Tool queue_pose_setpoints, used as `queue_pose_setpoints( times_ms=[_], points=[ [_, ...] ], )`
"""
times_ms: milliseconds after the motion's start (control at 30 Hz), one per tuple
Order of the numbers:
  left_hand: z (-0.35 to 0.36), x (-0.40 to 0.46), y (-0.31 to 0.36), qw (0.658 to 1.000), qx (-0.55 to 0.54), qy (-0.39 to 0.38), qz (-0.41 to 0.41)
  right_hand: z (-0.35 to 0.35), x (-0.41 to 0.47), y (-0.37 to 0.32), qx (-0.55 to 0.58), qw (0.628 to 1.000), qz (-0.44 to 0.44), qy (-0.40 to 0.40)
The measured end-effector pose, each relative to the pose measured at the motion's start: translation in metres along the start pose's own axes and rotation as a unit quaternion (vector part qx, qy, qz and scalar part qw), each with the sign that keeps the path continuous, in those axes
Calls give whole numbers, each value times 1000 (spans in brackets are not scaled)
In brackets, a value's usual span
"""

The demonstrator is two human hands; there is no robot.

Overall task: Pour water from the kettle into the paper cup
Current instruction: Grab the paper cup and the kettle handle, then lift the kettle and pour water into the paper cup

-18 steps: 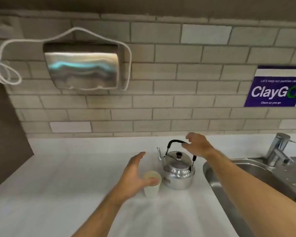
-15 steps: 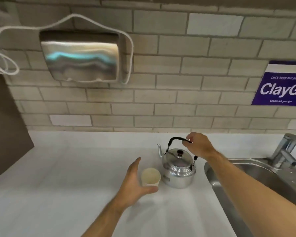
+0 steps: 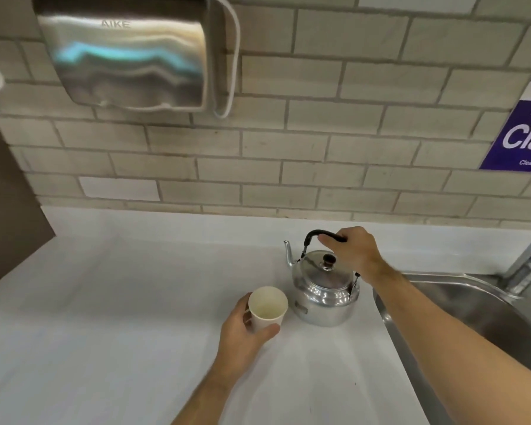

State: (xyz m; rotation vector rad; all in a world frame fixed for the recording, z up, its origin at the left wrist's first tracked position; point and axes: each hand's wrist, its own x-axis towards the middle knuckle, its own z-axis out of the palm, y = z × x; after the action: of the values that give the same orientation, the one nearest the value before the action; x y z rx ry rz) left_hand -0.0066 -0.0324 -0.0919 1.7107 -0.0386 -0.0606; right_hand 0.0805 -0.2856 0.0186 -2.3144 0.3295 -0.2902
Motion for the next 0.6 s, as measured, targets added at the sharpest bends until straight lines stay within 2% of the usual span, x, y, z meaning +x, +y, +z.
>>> queue_pose_setpoints(
  times_ms=[167, 333, 600],
  points=[
    [0, 0, -3, 1000, -16, -2, -4, -39, -8, -15, 9, 1000, -19, 16],
    [0, 2, -1, 1000, -16, -5, -1, -79, -21, -33, -14, 997, -74, 7],
    [-1, 1, -1, 1000, -11, -18, 11, -86, -53, -26, -84, 989, -91, -79]
  ],
)
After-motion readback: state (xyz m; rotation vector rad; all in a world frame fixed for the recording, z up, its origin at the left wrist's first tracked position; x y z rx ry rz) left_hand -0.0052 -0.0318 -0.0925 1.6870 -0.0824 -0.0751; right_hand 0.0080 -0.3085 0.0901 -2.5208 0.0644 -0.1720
